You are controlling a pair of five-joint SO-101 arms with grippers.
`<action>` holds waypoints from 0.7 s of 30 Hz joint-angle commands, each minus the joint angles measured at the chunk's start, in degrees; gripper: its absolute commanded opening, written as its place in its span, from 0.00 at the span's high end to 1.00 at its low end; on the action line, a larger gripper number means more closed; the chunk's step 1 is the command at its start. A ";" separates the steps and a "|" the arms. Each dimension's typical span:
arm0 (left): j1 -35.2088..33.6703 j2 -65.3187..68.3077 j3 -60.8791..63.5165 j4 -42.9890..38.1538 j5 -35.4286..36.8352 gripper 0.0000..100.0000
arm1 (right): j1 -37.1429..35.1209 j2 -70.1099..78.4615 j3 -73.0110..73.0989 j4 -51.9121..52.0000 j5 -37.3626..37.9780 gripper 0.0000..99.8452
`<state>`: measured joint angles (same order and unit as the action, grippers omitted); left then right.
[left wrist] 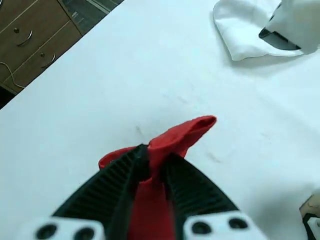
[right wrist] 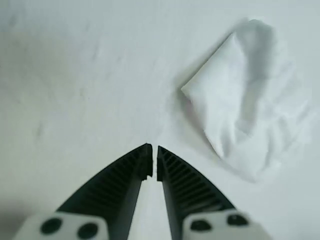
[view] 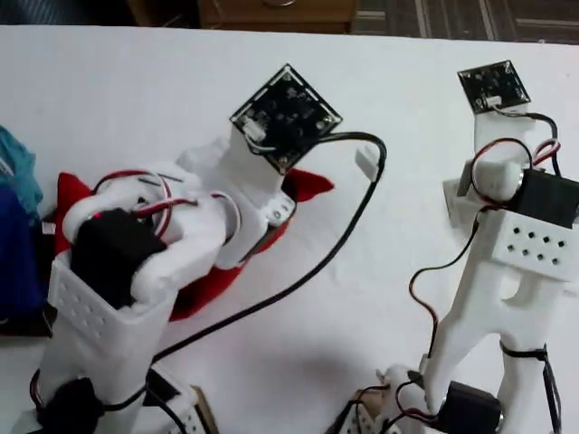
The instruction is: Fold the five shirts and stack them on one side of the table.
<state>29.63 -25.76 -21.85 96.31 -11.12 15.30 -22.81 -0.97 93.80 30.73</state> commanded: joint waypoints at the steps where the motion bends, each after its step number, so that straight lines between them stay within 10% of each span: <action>1: -2.99 1.41 -2.15 -1.14 0.53 0.81 | 0.66 -1.36 -0.18 -1.89 0.88 0.98; 11: -30.07 9.49 -0.22 4.75 -4.92 0.77 | 0.31 -1.27 3.78 -8.92 0.97 0.98; 21: -28.31 4.40 30.11 6.07 -15.30 0.77 | 0.31 -1.27 19.34 -19.56 0.97 0.98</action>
<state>-0.97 -17.41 -1.19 101.49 -24.92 15.30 -22.81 17.49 76.66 31.16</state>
